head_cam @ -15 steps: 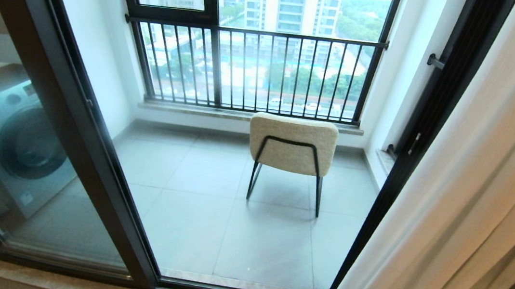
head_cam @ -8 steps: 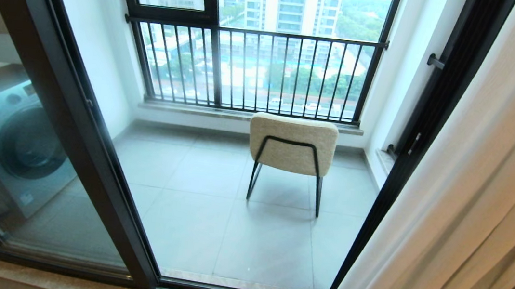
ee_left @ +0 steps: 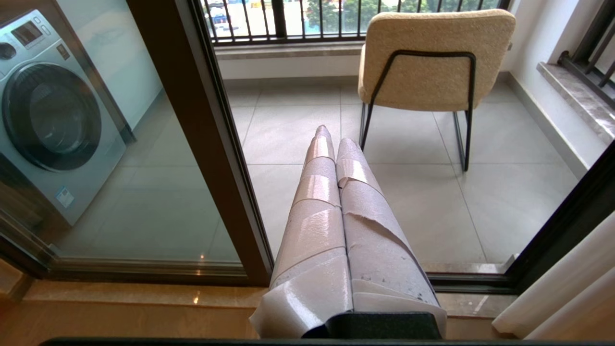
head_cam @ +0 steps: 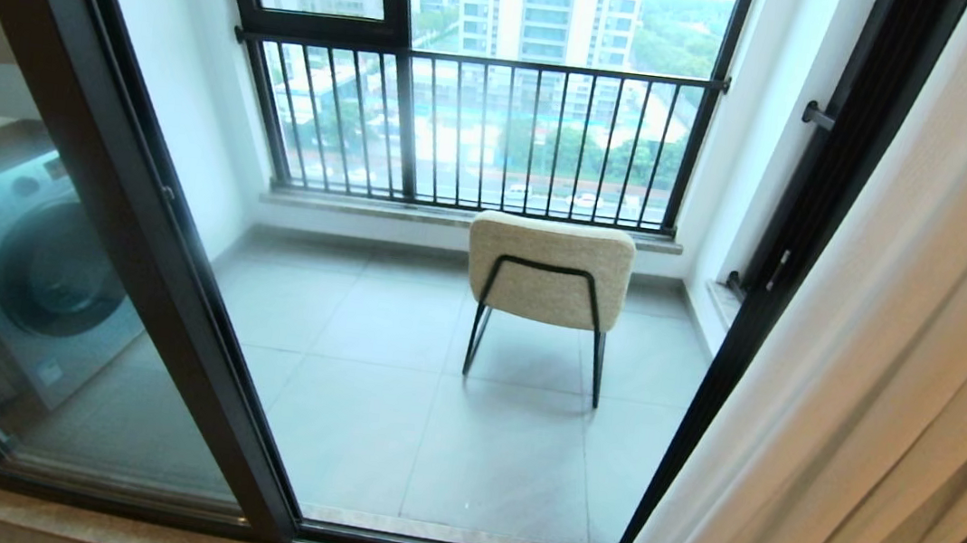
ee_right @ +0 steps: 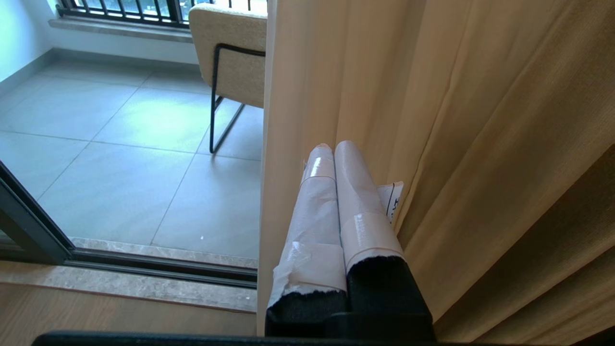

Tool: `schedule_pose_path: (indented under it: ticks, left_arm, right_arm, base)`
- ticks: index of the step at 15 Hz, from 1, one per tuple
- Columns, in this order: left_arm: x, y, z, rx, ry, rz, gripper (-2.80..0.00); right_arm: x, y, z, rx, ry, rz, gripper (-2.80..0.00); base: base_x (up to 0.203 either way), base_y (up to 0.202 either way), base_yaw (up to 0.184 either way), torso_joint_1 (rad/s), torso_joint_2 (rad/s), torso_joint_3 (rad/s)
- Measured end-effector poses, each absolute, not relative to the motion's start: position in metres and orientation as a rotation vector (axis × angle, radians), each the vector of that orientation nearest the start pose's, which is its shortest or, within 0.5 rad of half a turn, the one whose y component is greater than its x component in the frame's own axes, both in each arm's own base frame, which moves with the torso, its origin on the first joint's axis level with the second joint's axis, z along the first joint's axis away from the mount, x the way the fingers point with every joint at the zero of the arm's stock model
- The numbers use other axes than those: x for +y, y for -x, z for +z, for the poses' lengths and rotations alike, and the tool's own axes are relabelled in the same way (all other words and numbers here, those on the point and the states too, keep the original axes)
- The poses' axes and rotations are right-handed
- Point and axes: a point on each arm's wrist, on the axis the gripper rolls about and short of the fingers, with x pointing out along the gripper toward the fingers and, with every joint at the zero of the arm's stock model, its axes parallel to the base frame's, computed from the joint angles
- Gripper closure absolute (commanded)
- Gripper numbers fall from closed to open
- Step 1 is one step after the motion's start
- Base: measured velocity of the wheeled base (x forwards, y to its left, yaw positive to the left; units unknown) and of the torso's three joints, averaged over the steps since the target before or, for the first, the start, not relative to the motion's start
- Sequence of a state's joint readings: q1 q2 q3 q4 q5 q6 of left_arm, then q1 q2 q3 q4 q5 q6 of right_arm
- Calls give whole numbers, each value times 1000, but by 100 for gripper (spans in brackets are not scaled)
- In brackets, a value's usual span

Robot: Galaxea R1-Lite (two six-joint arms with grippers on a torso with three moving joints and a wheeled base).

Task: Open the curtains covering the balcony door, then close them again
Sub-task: Close the inner curtains on both sides

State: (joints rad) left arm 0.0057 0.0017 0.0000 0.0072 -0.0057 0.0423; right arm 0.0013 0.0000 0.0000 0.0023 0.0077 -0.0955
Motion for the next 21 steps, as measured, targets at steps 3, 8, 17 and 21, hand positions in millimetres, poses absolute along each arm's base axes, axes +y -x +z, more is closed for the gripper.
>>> schedule_pose_path:
  ticks: [3,8,17,21]
  left_arm:
    - [0,23,75,9,-42,0,0]
    - [0,23,75,9,-42,-1,0]
    - [0,23,75,9,-44,-1,0]
    - [0,23,75,9,-43,-1,0]
  right_arm:
    - [0,23,75,3,94,10,0]
    - [0,23,75,2,93,10,0]
    - [0,23,75,2,93,10,0]
    - [0,23,75,2,92,10,0]
  base:
    - [0,0,0,0,0,0]
    - [0,0,0,0,0,0]
    - [0,0,0,0,0,0]
    - [0,0,0,0,0,0]
